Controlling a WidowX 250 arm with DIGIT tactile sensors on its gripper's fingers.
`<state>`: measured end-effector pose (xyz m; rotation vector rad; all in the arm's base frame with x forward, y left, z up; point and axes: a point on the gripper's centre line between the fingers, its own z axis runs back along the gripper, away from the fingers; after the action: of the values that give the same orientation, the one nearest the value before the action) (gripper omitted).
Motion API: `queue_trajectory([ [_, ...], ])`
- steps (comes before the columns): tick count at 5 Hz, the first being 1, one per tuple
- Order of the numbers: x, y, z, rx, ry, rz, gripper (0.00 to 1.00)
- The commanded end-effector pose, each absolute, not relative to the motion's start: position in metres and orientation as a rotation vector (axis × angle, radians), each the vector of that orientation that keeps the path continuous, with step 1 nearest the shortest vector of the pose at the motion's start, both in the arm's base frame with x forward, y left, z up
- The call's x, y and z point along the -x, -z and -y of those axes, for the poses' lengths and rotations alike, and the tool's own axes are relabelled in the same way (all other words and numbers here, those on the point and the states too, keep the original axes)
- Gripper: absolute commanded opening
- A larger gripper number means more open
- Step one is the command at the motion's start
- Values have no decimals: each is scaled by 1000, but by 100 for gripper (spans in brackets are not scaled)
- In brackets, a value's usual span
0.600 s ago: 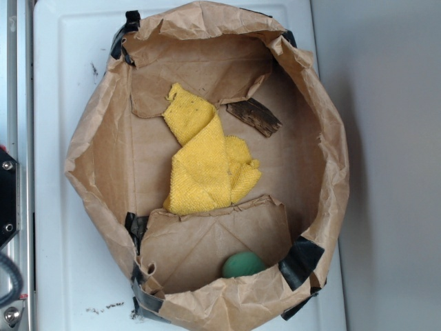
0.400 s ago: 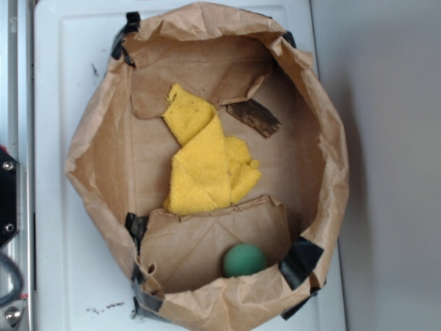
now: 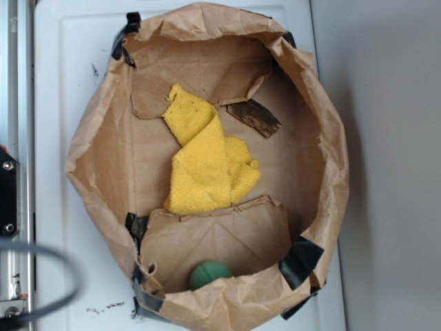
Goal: Grab the yellow cloth.
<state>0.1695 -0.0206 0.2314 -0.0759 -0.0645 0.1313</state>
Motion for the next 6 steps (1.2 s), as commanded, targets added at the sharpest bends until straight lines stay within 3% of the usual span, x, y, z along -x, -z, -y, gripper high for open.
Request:
queue_trajectory([
  [1,-219,-244,16,66,-207,117,100],
  [2,-219,-244,16,66,-207,117,100],
  [3,-254,-194,-6,32,-193,187,100],
  [4,-259,-145,-6,48,-161,215,100],
  [6,-241,-78,7,108,-50,122,100],
])
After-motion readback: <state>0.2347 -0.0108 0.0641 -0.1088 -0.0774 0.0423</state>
